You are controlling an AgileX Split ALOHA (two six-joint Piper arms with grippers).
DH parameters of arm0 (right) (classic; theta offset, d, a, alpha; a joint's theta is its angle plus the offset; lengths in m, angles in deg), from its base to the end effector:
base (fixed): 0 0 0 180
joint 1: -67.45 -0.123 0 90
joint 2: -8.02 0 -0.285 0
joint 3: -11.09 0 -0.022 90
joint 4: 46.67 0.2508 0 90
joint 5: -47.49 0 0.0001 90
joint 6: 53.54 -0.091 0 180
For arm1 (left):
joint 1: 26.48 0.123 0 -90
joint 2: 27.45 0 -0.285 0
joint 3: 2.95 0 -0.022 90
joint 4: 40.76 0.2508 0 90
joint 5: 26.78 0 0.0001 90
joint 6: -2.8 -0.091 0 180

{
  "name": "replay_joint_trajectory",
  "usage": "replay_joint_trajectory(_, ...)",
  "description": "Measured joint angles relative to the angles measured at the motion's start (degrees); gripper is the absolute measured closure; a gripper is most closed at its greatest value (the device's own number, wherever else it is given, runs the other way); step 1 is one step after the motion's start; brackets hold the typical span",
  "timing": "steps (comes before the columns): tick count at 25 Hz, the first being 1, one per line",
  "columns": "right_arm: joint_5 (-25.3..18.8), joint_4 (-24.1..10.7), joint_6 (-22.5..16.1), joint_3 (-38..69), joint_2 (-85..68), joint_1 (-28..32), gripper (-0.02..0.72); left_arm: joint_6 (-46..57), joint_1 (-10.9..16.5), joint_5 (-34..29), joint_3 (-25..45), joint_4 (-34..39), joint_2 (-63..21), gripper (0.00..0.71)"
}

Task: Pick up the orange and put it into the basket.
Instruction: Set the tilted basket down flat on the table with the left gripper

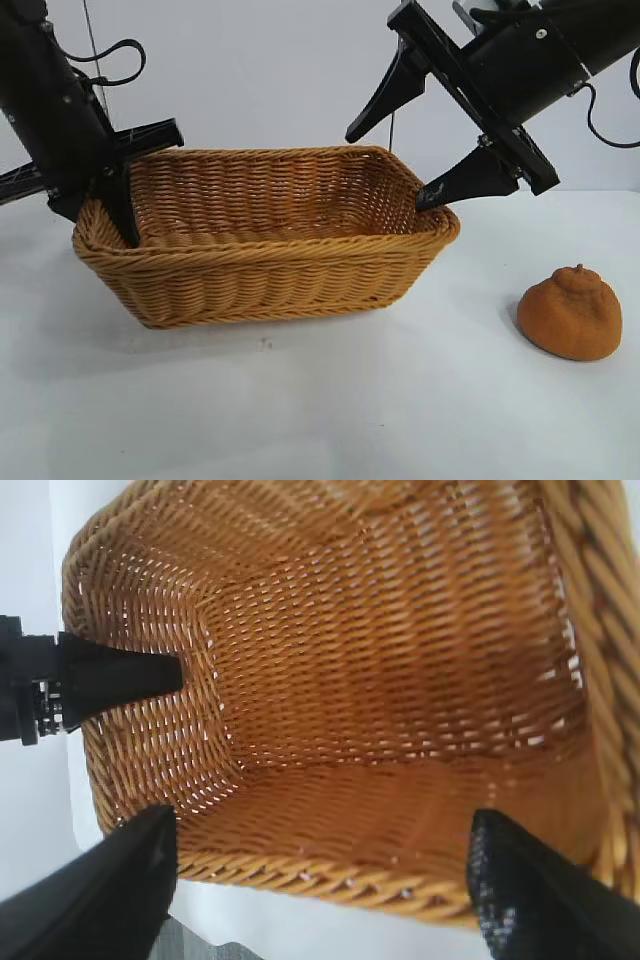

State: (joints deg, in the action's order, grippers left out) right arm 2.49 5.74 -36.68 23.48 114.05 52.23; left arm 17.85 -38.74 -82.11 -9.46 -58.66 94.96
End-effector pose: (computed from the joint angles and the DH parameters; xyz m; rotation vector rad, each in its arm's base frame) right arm 0.3220 0.1405 0.2318 0.0243 2.6844 1.0205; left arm 0.3892 -0.1081 0.1872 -0.3135 3.0080 -0.4542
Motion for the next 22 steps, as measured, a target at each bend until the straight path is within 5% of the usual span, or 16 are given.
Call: replay_joint_trajectory(22,0.0,0.0,-0.1,0.0,0.0,0.0,0.156,-6.9,0.0,1.5,-0.7,-0.8,7.1,0.625)
